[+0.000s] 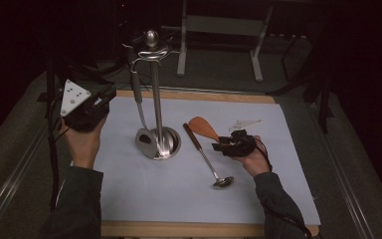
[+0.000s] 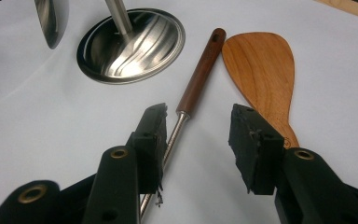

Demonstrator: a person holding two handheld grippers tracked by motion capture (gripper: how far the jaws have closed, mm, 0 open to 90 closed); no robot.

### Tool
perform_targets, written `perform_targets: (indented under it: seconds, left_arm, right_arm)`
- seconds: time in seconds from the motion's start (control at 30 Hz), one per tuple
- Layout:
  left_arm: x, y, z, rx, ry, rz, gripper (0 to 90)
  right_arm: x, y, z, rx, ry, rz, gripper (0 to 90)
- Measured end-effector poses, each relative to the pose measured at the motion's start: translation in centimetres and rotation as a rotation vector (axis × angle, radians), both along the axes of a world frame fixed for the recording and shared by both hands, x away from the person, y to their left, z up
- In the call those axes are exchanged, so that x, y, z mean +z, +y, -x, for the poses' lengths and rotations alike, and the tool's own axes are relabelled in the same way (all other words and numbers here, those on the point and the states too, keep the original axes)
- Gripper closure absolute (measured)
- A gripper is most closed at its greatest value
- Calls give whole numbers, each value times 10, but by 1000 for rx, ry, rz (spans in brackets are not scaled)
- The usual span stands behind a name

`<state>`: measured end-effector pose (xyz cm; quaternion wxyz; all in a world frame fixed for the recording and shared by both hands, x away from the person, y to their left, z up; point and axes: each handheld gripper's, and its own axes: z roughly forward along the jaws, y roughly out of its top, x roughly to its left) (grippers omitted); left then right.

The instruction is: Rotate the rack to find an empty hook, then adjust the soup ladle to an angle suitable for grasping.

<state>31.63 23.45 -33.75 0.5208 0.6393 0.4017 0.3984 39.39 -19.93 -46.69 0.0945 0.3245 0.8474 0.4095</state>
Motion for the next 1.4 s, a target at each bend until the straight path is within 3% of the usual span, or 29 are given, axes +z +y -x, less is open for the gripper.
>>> perform_targets:
  seconds: [0.27,0.43,0.6,0.73,0.83,0.9,1.0,1.03,1.07,1.17,1.3,1.4]
  left_arm:
    - [-38,15,10,13,73,50,789]
    - [-70,16,18,15,129,41,765]
    - [-103,14,31,20,167,66,740]
    - [-127,13,36,14,209,54,721]
    - [-144,11,38,-10,228,17,708]
    - [-154,10,39,-30,222,23,701]
    - [-168,12,38,-16,263,24,698]
    - [-168,12,38,-16,263,24,699]
    - [-177,14,37,12,298,16,699]
    - [-183,18,36,25,338,-10,699]
    - [-195,25,33,18,388,25,693]
    - [-200,26,31,23,417,22,690]
  right_arm:
    - [-1,0,0,2,4,7,560]
    - [0,0,0,1,0,7,559]
    - [0,0,-2,-4,1,17,567]
    - [-1,3,-2,-6,2,19,572]
    - [-3,7,-3,-8,7,25,579]
    - [-4,11,-4,-10,8,35,587]
    - [-5,17,-5,-16,12,48,596]
    - [-6,19,-6,-15,16,56,596]
    - [-7,22,-6,-13,16,64,596]
    - [-9,27,-8,-13,20,80,597]
    - [-11,35,-9,-13,35,93,612]
    - [-14,41,-11,-9,41,145,619]
